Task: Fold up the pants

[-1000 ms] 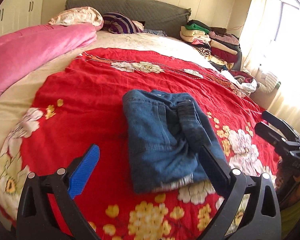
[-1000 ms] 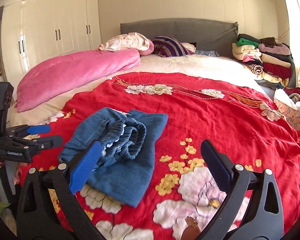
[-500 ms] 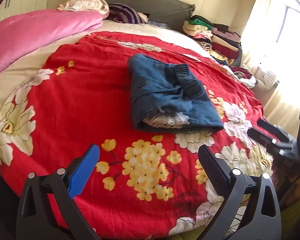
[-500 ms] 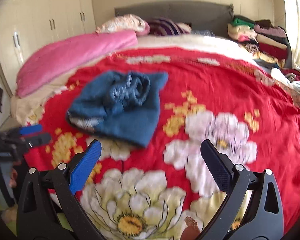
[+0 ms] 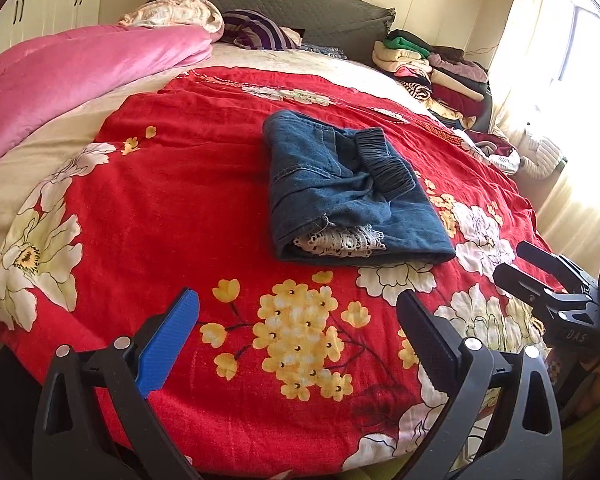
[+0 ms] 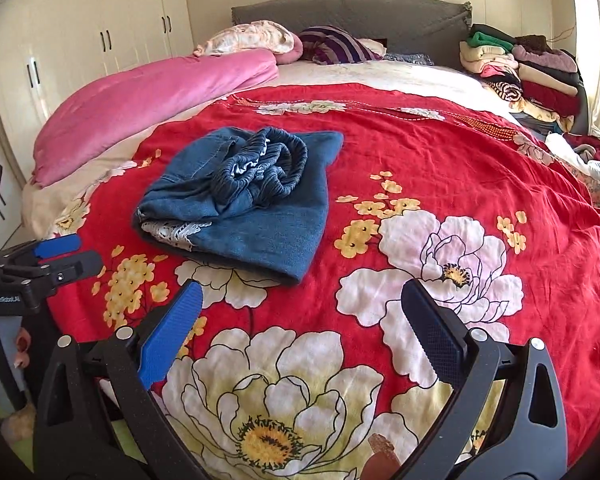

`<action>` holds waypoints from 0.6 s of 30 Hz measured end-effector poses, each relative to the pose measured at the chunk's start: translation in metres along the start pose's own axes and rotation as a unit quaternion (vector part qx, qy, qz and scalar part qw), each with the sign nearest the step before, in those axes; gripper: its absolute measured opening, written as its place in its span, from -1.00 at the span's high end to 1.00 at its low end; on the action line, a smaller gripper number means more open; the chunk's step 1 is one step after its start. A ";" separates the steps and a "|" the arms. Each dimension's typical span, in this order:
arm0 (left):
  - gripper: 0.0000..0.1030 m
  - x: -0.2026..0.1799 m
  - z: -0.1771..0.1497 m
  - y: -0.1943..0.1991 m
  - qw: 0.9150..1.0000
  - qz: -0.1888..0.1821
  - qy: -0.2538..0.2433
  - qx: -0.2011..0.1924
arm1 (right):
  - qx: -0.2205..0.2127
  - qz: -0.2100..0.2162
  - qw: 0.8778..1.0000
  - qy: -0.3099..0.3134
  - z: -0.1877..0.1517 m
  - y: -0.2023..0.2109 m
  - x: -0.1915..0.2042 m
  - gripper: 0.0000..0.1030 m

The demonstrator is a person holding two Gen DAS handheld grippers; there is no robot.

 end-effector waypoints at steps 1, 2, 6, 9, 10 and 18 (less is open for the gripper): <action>-0.91 -0.001 0.000 0.000 1.000 0.000 -0.001 -0.001 | 0.000 0.000 1.000 0.001 0.000 0.000 0.000 -0.82; -0.91 -0.001 0.000 0.001 1.000 0.000 -0.002 -0.001 | 0.000 0.000 1.000 0.002 0.000 0.001 0.001 -0.82; -0.91 -0.003 0.001 0.002 1.000 0.006 -0.006 0.000 | -0.002 0.001 1.000 0.005 0.002 0.003 0.001 -0.82; -0.91 -0.003 0.001 0.002 1.000 0.005 -0.006 0.000 | -0.003 -0.001 1.000 0.008 0.003 0.005 0.002 -0.82; -0.91 -0.004 0.002 0.003 1.000 0.005 -0.006 -0.001 | -0.004 -0.002 1.000 0.009 0.003 0.005 0.002 -0.82; -0.91 -0.005 0.002 0.005 1.000 0.005 -0.008 -0.003 | -0.004 -0.005 1.000 0.013 0.003 0.008 0.002 -0.82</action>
Point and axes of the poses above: each gripper's, at about its wrist camera, not at the fingertips, and y roughly against the way its jaws point, x to its left, z to its top, the point moved 2 cm from there along -y, roughly the way its jaws point, and after that the axes turned 7 degrees about -x, right-handed, at the moved point
